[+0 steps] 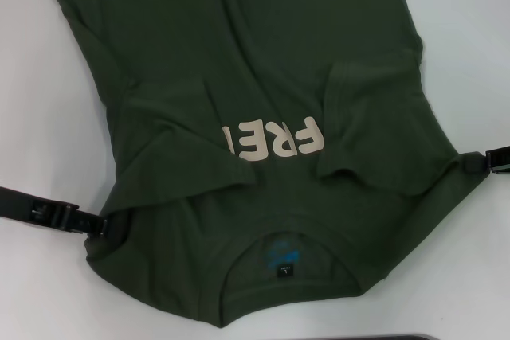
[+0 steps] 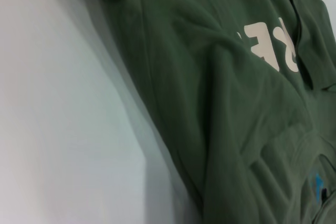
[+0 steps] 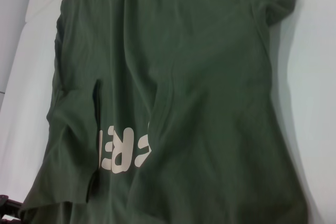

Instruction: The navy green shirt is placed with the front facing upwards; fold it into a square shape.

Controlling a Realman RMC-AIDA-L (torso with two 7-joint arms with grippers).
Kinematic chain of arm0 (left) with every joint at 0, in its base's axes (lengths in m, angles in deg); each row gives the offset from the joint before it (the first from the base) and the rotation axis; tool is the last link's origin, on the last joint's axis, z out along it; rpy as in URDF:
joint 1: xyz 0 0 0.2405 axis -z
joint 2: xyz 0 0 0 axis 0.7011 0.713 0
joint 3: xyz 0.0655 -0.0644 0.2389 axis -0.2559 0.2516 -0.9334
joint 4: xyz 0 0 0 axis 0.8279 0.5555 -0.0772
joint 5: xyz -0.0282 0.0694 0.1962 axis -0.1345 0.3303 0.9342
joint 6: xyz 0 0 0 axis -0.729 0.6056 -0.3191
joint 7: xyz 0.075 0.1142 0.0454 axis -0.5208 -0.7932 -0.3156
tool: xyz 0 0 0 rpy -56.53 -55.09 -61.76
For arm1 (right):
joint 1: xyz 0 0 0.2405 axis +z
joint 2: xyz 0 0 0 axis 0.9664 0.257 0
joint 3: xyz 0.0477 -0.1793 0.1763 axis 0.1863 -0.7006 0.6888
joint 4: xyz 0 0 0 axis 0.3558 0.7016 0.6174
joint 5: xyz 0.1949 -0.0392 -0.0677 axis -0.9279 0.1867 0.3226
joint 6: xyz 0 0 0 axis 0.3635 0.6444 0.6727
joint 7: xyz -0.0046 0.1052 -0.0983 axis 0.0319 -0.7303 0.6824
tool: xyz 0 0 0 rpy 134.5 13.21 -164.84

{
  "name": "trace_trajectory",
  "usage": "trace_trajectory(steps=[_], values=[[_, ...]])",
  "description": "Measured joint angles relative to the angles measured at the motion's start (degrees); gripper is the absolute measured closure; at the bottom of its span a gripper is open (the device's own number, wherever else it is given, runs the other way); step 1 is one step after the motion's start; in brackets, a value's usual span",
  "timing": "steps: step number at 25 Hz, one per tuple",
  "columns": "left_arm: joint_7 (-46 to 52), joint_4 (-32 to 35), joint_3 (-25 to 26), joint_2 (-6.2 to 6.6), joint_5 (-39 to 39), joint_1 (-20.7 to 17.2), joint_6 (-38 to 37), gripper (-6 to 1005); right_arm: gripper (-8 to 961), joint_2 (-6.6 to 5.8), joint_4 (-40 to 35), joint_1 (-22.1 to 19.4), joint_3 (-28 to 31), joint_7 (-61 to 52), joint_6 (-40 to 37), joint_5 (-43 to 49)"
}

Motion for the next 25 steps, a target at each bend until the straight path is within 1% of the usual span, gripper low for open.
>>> trace_trajectory(steps=[5,11,13,18,20,22,25], values=[[0.9,0.1,-0.1,-0.04,0.0,0.1,1.0,587,917,0.00,0.0,0.1,0.0,0.0,0.0,0.0],[1.5,0.1,-0.7,-0.22,0.0,0.5,1.5,763,917,0.00,0.1,0.1,0.0,0.0,0.0,0.0],[1.5,0.1,-0.7,-0.16,0.0,0.6,1.6,822,917,0.00,0.1,0.1,0.0,0.0,0.0,0.0],[1.5,0.2,-0.6,0.18,0.0,0.7,1.6,933,917,0.00,0.2,0.1,0.0,0.1,0.0,0.0],[1.5,0.3,-0.4,0.60,0.0,0.8,1.6,933,918,0.00,0.2,0.0,0.0,0.2,0.3,0.0],[1.5,0.4,-0.3,1.30,0.0,0.9,1.4,933,918,0.07,0.3,-0.2,0.0,0.2,0.6,-0.1],[1.2,0.5,-0.6,2.38,0.0,1.2,0.2,934,918,0.49,0.3,-0.6,0.0,0.4,0.6,-0.4]])
